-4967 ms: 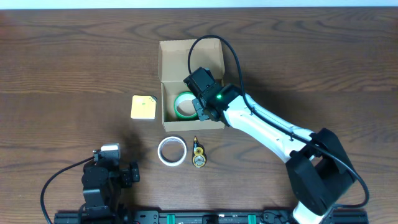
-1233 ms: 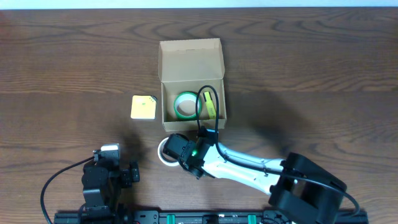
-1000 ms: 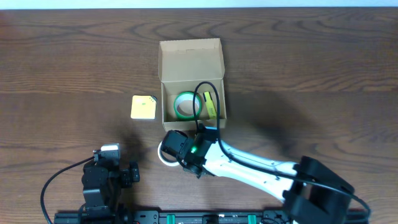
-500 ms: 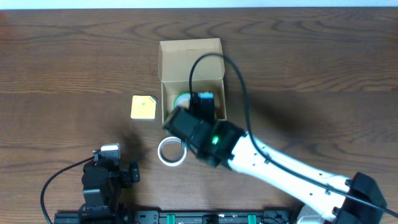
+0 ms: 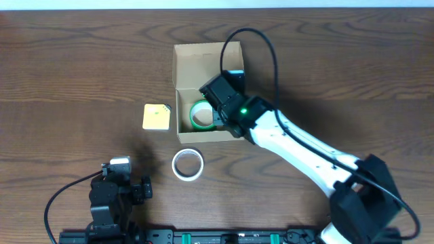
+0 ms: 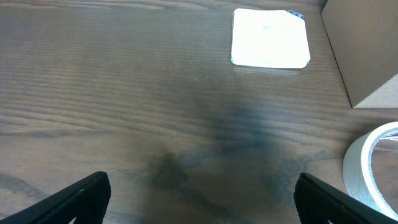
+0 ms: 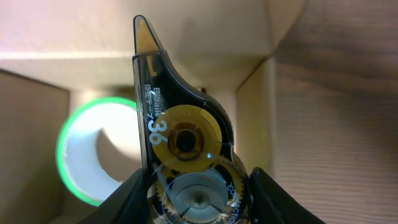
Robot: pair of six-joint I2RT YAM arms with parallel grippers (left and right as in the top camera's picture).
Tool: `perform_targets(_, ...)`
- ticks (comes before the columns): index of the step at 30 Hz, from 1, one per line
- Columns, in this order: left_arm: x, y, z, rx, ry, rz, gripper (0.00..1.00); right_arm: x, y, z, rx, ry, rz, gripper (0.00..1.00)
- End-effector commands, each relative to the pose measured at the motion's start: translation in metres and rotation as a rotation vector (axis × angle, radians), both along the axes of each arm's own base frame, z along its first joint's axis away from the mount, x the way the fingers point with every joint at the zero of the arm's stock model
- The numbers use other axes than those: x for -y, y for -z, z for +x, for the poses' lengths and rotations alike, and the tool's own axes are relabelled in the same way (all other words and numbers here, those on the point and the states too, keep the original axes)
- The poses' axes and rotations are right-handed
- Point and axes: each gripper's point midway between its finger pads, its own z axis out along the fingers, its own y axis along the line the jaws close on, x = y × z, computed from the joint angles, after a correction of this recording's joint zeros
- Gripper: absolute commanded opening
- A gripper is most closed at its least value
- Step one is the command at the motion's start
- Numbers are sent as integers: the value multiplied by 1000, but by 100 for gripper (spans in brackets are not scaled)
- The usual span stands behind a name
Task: Pack container
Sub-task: 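Place the correction tape dispenser into the box and release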
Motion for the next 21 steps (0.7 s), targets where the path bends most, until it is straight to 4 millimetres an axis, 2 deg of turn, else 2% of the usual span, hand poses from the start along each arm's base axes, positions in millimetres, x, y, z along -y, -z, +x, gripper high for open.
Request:
perform_targets(1,0,9,-3,-26,5,6,95,-2,5,0,-21,-19,-9,22)
perform_targets(7,0,9,-3,-26,5,6,95,-3,24,-7,-83,-33,-27,23)
perform_targets(12,0,9,-3,-26,6,6,95,-5,34,-9,-108,-40,-32,29)
perform_targets(17,0,9,-3,-26,5,6,95,-7,33,-7,-100,-50,-31,45)
perform_targets(19,0,9,-3,-26,5,6,95,-8,33,-6,-95,-54,-30,56)
perform_targets(21,0,9,-2,-25,5,6,95,-7,33,-6,-95,-54,-30,60)
